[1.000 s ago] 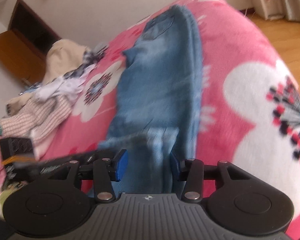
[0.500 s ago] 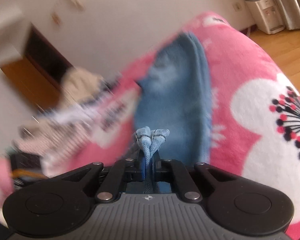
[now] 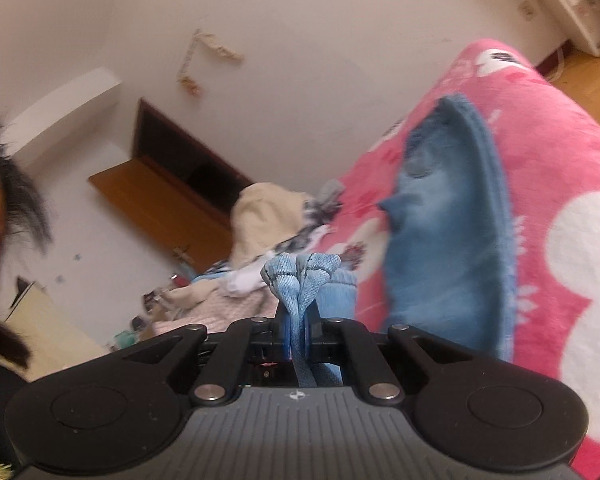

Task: Fold clothes
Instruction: 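Lift the jeans hem with both grippers, raising the legs off the bedspread, then carry the hem with both grippers over toward the waistband and lower it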

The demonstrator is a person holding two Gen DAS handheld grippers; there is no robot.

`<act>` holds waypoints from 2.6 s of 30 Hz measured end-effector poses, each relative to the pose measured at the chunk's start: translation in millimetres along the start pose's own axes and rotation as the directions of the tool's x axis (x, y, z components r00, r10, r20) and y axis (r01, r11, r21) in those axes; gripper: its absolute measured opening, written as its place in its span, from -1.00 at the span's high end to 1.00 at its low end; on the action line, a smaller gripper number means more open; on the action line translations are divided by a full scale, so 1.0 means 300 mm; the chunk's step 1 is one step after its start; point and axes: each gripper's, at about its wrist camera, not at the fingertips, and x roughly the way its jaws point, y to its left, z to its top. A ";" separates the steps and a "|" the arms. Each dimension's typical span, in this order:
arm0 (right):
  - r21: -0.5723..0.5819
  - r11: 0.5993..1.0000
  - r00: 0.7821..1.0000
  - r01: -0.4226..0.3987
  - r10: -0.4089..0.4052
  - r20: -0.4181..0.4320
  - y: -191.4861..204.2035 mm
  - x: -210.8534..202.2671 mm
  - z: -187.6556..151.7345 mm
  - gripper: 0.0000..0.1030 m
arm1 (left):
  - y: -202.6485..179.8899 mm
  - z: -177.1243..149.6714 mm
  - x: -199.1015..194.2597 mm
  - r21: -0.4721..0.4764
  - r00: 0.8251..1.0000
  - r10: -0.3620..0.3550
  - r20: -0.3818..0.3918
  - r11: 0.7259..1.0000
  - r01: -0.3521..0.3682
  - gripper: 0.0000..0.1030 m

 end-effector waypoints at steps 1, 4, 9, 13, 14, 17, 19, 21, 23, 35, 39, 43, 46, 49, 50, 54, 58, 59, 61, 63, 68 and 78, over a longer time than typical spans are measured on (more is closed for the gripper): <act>-0.007 1.000 1.000 -0.014 0.014 -0.011 0.016 -0.004 0.002 0.89 | -0.016 0.008 0.003 0.037 1.000 -0.012 -0.011 0.999 0.012 -0.33; -0.027 0.998 0.997 -0.058 0.057 -0.046 0.066 -0.021 0.007 0.89 | -0.047 0.032 0.005 0.120 0.999 -0.042 -0.026 0.992 0.045 -0.41; -0.058 0.993 0.990 -0.099 0.092 -0.104 0.150 -0.053 0.009 0.88 | -0.124 0.028 -0.013 0.297 0.999 -0.040 -0.029 0.954 0.046 -0.60; -0.081 0.989 0.979 -0.121 0.105 -0.176 0.203 -0.076 -0.015 0.88 | -0.162 0.002 -0.020 0.387 0.997 -0.042 -0.059 0.920 0.062 -0.63; -0.088 0.989 0.975 -0.123 0.104 -0.195 0.215 -0.081 -0.023 0.88 | -0.165 -0.003 -0.022 0.397 0.997 -0.044 -0.067 0.915 0.068 -0.63; -0.093 0.989 0.970 -0.120 0.096 -0.223 0.238 -0.101 -0.045 0.88 | -0.170 -0.016 -0.026 0.404 0.995 -0.056 -0.079 0.911 0.083 -0.60; -0.087 0.990 0.971 -0.114 0.093 -0.219 0.244 -0.117 -0.052 0.88 | -0.163 -0.016 -0.032 0.386 0.995 -0.069 -0.074 0.918 0.092 -0.54; -0.080 0.991 0.974 -0.108 0.089 -0.206 0.248 -0.135 -0.058 0.88 | -0.156 -0.016 -0.036 0.365 0.994 -0.086 -0.070 0.925 0.106 -0.43; -0.078 0.992 0.978 -0.097 0.081 -0.190 0.248 -0.151 -0.063 0.88 | -0.160 -0.017 -0.044 0.360 0.994 -0.092 -0.063 0.926 0.108 -0.21; -0.039 0.998 0.999 -0.039 0.037 -0.033 0.219 -0.223 -0.089 0.88 | -0.161 -0.006 -0.112 0.243 0.995 -0.089 0.051 0.967 0.074 0.48; -0.063 0.997 0.999 -0.036 0.035 -0.014 0.237 -0.221 -0.083 0.88 | -0.166 -0.001 -0.096 0.239 0.993 -0.089 0.078 0.969 0.068 0.61; -0.077 0.997 1.000 -0.016 0.016 0.006 0.243 -0.215 -0.060 0.88 | -0.173 0.002 -0.095 0.246 0.991 -0.076 0.109 0.968 0.047 0.75; -0.086 0.996 1.000 -0.002 0.004 0.023 0.239 -0.220 -0.050 0.88 | -0.187 0.009 -0.102 0.241 0.988 -0.043 0.147 0.971 0.007 0.80; -0.103 0.995 0.999 0.011 -0.008 0.037 0.238 -0.226 -0.049 0.88 | -0.208 0.010 -0.108 0.218 0.980 0.007 0.199 0.975 -0.051 0.90; -0.110 0.994 0.999 0.017 -0.013 0.041 0.240 -0.228 -0.053 0.88 | -0.221 0.007 -0.112 0.212 0.978 0.007 0.207 0.976 -0.052 0.91; -0.164 0.986 0.998 0.035 -0.027 0.053 0.266 -0.253 -0.084 0.88 | -0.267 -0.004 -0.128 0.191 0.973 0.012 0.232 0.980 -0.058 0.91; -0.220 0.975 0.997 -0.018 0.033 0.065 0.318 -0.309 -0.115 0.88 | -0.267 -0.013 -0.149 0.156 0.972 0.060 0.228 0.983 -0.098 0.44; -0.218 0.975 0.996 -0.034 0.051 0.075 0.324 -0.327 -0.122 0.88 | -0.268 -0.020 -0.162 0.163 0.969 0.076 0.235 0.980 -0.116 0.26; -0.192 0.979 0.992 -0.066 0.085 0.091 0.316 -0.351 -0.129 0.88 | -0.288 -0.033 -0.183 0.225 0.974 0.099 0.204 0.964 -0.145 -0.04; -0.172 0.980 0.989 -0.099 0.116 0.095 0.304 -0.365 -0.128 0.88 | -0.319 -0.048 -0.191 0.305 0.978 0.127 0.166 0.936 -0.173 -0.26; -0.177 0.969 0.982 -0.173 0.184 0.046 0.306 -0.348 -0.088 0.88 | -0.371 -0.072 -0.191 0.438 0.977 0.163 0.141 0.874 -0.209 -0.63; -0.376 0.875 0.916 -0.304 0.160 -0.367 0.496 -0.224 -0.054 0.88 | -0.417 -0.178 -0.186 0.754 0.989 0.145 0.028 0.647 -0.116 -0.73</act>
